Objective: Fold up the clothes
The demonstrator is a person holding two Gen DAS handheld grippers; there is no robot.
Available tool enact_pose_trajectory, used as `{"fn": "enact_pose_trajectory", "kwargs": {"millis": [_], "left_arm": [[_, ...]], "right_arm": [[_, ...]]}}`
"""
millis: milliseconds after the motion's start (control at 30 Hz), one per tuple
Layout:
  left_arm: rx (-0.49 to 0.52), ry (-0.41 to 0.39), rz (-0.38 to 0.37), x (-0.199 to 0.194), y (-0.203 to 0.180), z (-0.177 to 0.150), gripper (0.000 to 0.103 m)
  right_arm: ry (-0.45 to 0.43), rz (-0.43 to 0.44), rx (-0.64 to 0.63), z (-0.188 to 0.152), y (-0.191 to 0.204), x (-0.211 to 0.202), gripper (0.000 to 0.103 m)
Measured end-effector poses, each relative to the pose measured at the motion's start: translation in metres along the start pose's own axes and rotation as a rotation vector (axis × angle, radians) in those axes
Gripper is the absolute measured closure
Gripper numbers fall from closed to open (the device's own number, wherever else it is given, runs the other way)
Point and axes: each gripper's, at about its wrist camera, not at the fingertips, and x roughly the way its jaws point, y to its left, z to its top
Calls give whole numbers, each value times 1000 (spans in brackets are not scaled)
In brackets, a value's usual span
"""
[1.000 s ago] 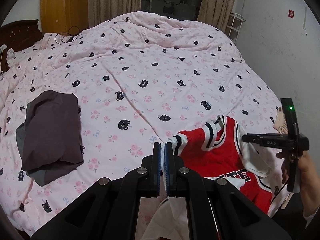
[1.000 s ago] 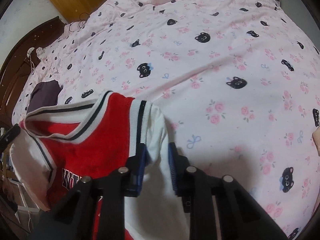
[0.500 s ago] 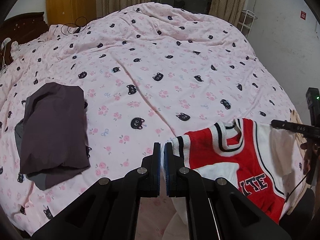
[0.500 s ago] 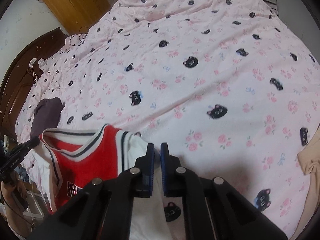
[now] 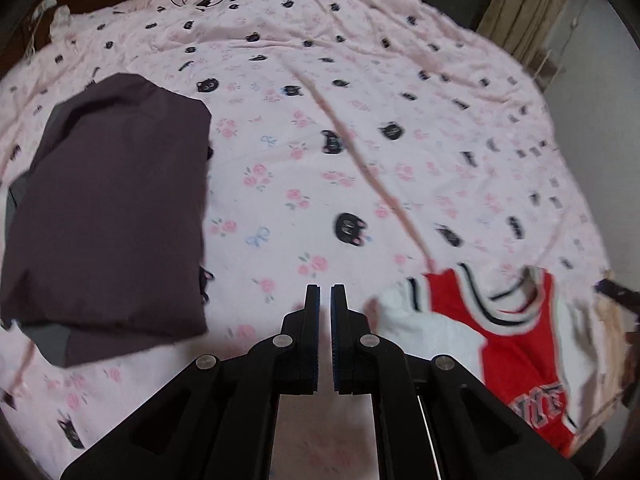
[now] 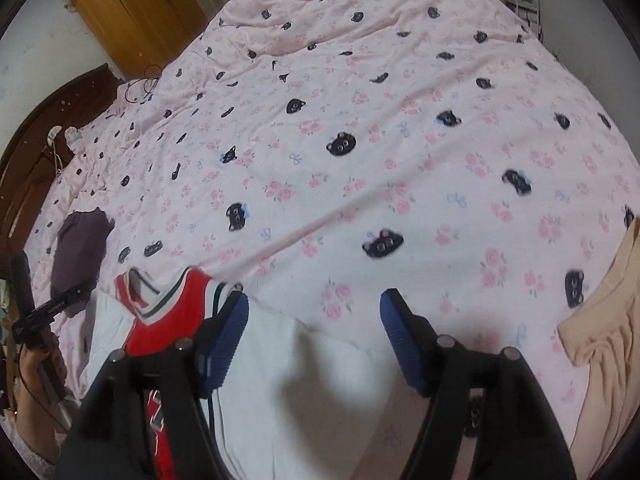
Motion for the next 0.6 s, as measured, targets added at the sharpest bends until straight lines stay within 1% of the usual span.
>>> {"fn": "enact_pose_trajectory", "kwargs": {"millis": [33, 67, 100, 133, 167, 200, 267, 467, 533, 600], "left_arm": [[11, -8, -15, -7, -1, -6, 96], [25, -16, -30, -15, -2, -13, 90], [43, -22, -44, -22, -5, -22, 77], [63, -32, -54, -31, -8, -33, 71], [86, -43, -60, -39, -12, -44, 61], [109, -52, -65, -45, -16, -51, 59], [183, -64, -39, -51, -31, -67, 59], [442, -90, 86, -57, -81, -112, 58], [529, -94, 128, -55, -95, -122, 58], [584, -90, 150, -52, -102, -126, 58]], "right_arm": [[4, 12, -2, -7, -1, -3, 32], [7, 23, -4, -14, -2, -5, 32], [11, 35, -6, -20, -3, -8, 32], [14, 46, -8, -27, -5, -10, 32], [18, 58, -10, -34, -6, -13, 32], [22, 69, -13, -41, -7, -15, 32], [27, 89, -18, -54, -8, -21, 32], [16, 58, -66, -101, 0, -36, 32], [21, 62, -65, -112, 0, -39, 32], [23, 63, -59, -117, -2, -42, 32]]}}
